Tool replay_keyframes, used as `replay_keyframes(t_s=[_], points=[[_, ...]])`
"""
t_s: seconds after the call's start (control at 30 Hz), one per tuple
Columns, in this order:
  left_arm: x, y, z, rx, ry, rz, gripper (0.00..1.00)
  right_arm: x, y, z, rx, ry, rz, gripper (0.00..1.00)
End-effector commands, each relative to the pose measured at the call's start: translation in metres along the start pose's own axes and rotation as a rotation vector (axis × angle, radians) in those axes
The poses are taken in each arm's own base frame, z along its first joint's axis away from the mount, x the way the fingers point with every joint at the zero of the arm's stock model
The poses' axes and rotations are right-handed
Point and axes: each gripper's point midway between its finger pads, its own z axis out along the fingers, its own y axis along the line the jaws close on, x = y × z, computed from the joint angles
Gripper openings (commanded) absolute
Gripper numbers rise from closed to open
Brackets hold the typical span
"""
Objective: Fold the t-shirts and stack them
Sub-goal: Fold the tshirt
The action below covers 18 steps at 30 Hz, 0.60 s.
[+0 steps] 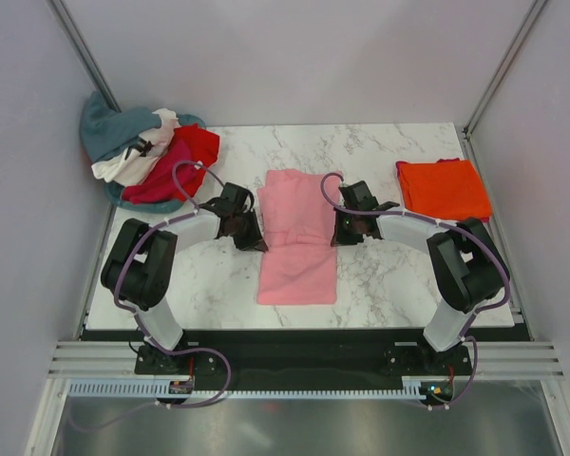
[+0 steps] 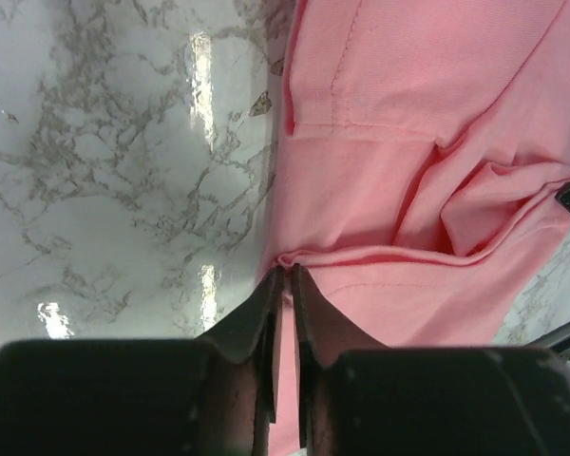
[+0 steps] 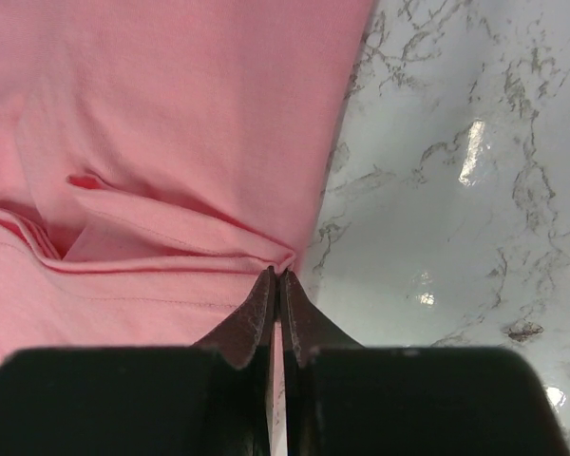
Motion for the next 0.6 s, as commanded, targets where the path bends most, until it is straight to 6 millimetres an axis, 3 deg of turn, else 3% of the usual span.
replay_keyframes(t_s=[0.0,0.1,0.57], points=[[-0.003,-0.002,-0.004,0.002,-0.023,0.047,0.11,-0.005,0.007,-0.001,-0.024,-0.023,-0.010,0.06],[-0.006,-0.004,-0.008,0.006,-0.040,0.054,0.02,-0.007,0.007,-0.004,-0.026,-0.029,-0.009,0.05],[-0.018,-0.013,-0.037,0.002,-0.116,0.064,0.02,-0.032,0.020,-0.038,-0.042,-0.116,-0.016,0.00]])
